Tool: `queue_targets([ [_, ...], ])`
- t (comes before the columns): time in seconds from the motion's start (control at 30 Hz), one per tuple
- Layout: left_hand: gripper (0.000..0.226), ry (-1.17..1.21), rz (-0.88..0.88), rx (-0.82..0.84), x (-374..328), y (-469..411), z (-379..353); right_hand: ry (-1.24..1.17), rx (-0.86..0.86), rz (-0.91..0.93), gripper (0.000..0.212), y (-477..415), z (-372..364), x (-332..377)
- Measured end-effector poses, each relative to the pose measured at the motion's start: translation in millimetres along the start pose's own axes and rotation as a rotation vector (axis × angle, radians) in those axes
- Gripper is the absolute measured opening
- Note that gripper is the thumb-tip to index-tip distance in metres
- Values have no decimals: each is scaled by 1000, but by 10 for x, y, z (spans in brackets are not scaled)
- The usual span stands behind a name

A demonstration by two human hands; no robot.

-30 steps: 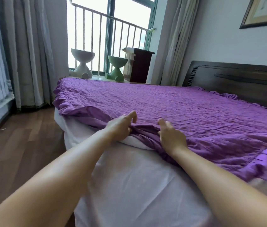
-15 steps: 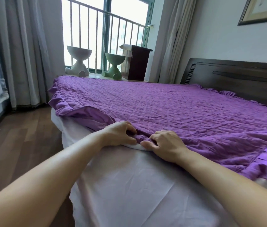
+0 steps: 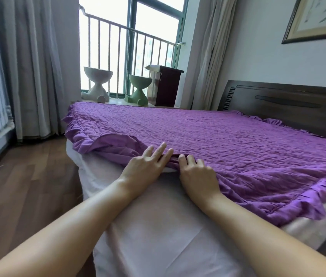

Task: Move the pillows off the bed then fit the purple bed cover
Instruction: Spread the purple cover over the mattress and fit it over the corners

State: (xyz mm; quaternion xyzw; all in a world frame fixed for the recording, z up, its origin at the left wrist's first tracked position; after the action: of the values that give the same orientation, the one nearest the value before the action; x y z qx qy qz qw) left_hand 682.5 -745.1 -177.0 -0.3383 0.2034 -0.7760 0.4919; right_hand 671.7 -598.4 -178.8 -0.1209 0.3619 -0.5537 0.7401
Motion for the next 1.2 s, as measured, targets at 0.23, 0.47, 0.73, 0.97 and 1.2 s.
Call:
queue_targets([
  [0.23, 50, -8, -34, -182, 54, 327, 356, 31, -78, 45, 24, 117, 380, 37],
  [0.47, 45, 46, -14, -254, 9, 527, 571, 6, -24, 94, 45, 102, 623, 312],
  [0.73, 56, -46, -2, -220, -7, 743, 686, 4, -97, -51, 51, 399, 628, -56],
  [0.97, 76, -2, 52, -159, -21, 996, 735, 75, -67, -5, 85, 903, 636, -500],
  [1.2, 69, -8, 17, -149, -190, 1383, 852, 67, -112, 174, 76, 1309, 857, -460],
])
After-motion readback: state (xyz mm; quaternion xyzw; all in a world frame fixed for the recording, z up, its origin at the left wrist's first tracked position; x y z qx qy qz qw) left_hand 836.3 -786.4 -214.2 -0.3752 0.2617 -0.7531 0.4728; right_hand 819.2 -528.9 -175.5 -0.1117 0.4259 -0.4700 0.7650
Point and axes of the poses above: each hand's wrist, its own y-axis away from the middle knuckle, its own z-axis out of the back of the hand, x = y × z, the point moved 3 cm from there along -y, towards the middle knuckle, and after that the axes turned 2 degrees about y, right-handed, at the moved point
